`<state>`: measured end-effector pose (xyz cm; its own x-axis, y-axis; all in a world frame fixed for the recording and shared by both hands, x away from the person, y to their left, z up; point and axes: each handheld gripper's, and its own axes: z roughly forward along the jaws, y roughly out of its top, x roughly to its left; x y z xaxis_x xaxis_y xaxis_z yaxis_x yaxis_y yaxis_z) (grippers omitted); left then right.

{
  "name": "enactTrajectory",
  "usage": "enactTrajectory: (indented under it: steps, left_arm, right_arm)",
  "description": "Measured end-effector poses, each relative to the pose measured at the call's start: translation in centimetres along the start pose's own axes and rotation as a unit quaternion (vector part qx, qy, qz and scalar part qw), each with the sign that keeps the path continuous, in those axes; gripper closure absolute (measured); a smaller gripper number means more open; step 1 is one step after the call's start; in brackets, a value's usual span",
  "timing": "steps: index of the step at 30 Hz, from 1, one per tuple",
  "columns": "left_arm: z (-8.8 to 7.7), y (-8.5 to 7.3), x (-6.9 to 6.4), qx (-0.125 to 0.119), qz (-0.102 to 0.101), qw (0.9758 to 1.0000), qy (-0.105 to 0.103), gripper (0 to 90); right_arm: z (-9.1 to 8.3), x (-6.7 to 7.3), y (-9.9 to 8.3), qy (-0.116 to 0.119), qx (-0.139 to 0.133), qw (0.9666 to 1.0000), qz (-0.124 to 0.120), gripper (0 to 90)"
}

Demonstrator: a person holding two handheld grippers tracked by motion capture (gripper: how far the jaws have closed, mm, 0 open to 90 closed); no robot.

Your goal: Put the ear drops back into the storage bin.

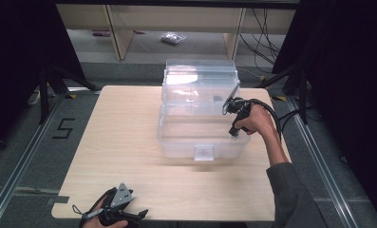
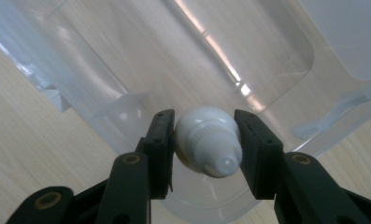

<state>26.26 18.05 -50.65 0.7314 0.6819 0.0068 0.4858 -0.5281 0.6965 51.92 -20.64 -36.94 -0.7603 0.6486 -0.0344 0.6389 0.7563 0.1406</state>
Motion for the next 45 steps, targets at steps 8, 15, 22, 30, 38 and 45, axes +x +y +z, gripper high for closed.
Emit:
enactTrajectory:
  steps: [8, 15, 22, 30, 38, 45]
  left_arm:
    - [0.0, 0.0, 0.0, 0.003, 0.003, 1.0000, 0.001, 14.9]
    - [0.0, 0.0, 0.0, 0.002, 0.001, 1.0000, 0.000, 14.9]
    - [0.0, 0.0, 0.0, 0.002, 0.002, 1.0000, -0.001, 14.9]
    - [0.0, 0.0, 0.0, 0.003, 0.003, 1.0000, -0.001, 14.9]
    - [0.0, 0.0, 0.0, 0.002, 0.002, 1.0000, -0.001, 14.9]
    - [0.0, 0.0, 0.0, 0.003, 0.003, 1.0000, -0.001, 14.9]
  right_arm:
    - [1.9, -0.6, 0.1, -0.002, 0.013, 0.9999, 0.003, 60.1]
    - [2.5, -0.6, 0.4, -0.006, 0.036, 0.9986, 0.037, 60.1]
    - [3.4, -0.7, 0.6, 0.000, 0.036, 0.9986, 0.038, 60.1]
    - [4.4, -1.0, 0.5, 0.000, 0.045, 0.9982, 0.038, 60.1]
    - [5.1, -0.6, 0.7, 0.002, 0.046, 0.9976, 0.051, 60.1]
    - [5.6, -0.6, 0.7, 0.008, 0.043, 0.9976, 0.053, 60.1]
